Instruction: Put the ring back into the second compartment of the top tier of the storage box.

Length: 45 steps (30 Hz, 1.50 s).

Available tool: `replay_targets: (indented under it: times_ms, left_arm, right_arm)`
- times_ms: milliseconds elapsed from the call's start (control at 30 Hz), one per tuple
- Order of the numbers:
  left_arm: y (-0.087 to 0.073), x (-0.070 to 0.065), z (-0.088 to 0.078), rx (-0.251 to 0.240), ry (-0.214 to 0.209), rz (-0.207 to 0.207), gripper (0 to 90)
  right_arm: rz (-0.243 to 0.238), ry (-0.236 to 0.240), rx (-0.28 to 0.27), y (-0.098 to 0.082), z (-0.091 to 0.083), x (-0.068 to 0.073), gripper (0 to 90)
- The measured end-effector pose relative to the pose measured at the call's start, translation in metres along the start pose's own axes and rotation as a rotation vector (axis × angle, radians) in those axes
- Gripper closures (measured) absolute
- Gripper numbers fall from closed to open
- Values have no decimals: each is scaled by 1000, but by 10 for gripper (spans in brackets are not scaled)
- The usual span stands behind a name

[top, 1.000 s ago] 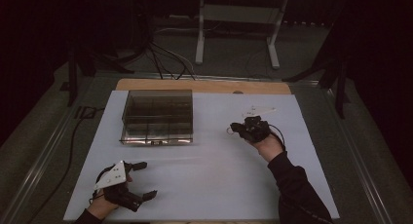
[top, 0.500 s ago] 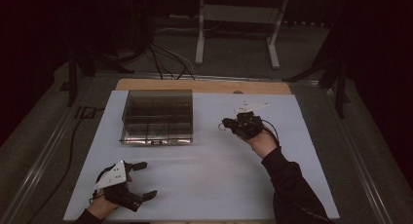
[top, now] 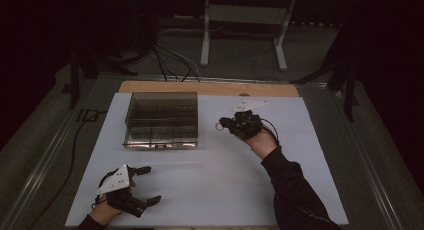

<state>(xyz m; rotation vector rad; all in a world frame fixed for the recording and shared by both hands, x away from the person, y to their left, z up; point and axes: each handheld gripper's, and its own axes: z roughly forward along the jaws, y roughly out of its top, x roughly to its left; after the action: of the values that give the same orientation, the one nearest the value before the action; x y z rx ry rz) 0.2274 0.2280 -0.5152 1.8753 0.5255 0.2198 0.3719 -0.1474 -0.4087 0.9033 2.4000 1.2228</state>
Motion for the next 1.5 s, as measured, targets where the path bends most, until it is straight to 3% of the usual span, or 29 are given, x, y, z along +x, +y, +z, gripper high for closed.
replay_targets:
  times_ms: [667, 1500]
  left_arm:
    - [0, 0, 0, 1, -4, 0, 8]
    - [1, -1, 0, -2, -6, 2, 7]
  right_arm:
    - [-33, 47, -14, 24, 17, 19, 870]
    - [-85, 108, -17, 49, 45, 55, 870]
